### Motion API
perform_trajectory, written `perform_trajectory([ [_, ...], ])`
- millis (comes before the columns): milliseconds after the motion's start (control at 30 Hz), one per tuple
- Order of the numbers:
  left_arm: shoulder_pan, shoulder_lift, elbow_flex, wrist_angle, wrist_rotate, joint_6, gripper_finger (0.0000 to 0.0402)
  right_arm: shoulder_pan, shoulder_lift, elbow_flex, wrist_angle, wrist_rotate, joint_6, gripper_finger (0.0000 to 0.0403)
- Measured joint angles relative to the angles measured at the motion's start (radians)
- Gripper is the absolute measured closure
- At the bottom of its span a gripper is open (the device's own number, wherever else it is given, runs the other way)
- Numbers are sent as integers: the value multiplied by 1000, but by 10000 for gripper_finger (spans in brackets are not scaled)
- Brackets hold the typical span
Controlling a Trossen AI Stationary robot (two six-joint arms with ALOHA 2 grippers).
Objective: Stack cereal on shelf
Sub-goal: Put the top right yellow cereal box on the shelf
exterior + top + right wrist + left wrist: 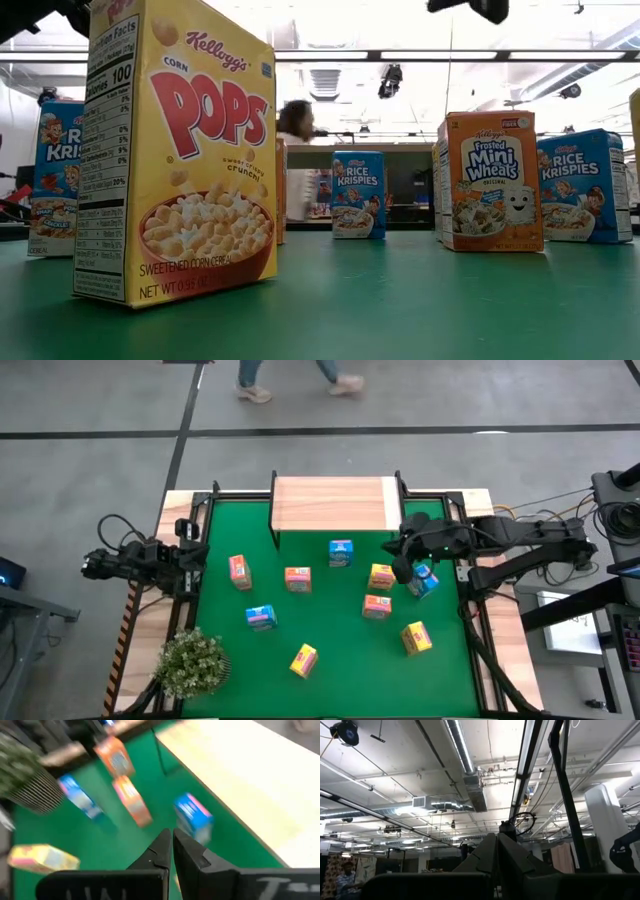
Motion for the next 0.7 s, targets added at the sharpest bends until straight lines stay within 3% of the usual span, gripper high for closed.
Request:
perform_trajectory([
  [100, 0, 0, 0, 6, 0, -1, 402, -3, 42, 56, -180, 0, -32, 394],
  [233, 0, 1, 0, 6, 0, -2, 402, -3, 76, 54, -291, -6, -96, 394],
  [533, -1, 1, 0, 5, 0, -2, 402, -2, 70, -49, -191, -13, -175, 390],
  [700, -1, 2, 0, 3, 0, -2, 402, -2, 54, -80, -136, -53, -142, 350],
])
